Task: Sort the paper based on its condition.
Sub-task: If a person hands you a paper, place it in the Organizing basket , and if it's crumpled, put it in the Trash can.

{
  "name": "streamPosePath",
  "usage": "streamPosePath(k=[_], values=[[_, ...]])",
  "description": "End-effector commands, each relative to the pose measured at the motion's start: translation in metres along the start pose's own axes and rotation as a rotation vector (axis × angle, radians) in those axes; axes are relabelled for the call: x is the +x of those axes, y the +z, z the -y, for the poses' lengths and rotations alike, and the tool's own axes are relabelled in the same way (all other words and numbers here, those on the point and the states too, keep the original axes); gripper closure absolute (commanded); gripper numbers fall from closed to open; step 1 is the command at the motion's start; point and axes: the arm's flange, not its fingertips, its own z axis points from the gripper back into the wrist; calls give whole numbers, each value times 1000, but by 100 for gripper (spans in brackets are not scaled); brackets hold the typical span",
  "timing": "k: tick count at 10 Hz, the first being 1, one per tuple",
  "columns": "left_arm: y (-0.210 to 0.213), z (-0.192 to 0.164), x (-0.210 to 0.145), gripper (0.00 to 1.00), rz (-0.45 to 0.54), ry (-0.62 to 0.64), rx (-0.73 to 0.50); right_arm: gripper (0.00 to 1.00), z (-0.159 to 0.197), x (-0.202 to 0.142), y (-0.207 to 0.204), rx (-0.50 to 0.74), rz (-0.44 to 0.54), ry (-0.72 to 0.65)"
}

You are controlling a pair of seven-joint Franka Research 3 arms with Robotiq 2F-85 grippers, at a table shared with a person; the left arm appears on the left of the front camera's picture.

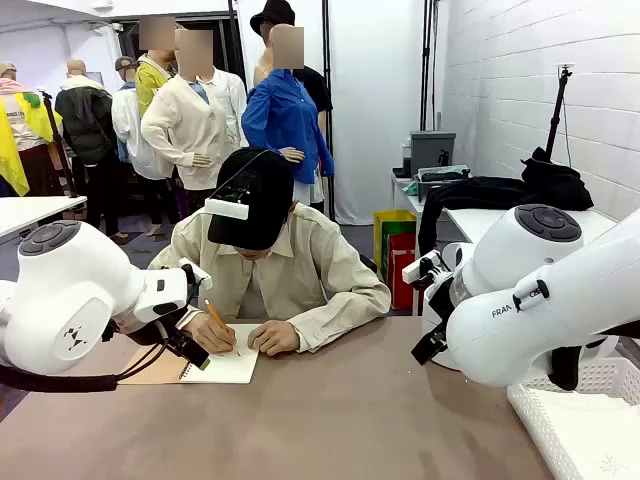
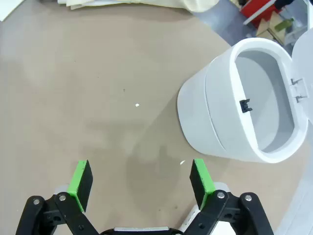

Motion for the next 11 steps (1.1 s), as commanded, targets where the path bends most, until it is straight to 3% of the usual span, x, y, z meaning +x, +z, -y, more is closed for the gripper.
streamPosePath(k=[1, 11], values=[[0, 0, 0, 0, 0, 0, 0, 0, 0, 0, 0, 0, 0, 0], [0, 0, 0, 0, 0, 0, 0, 0, 0, 0, 0, 0, 0, 0]])
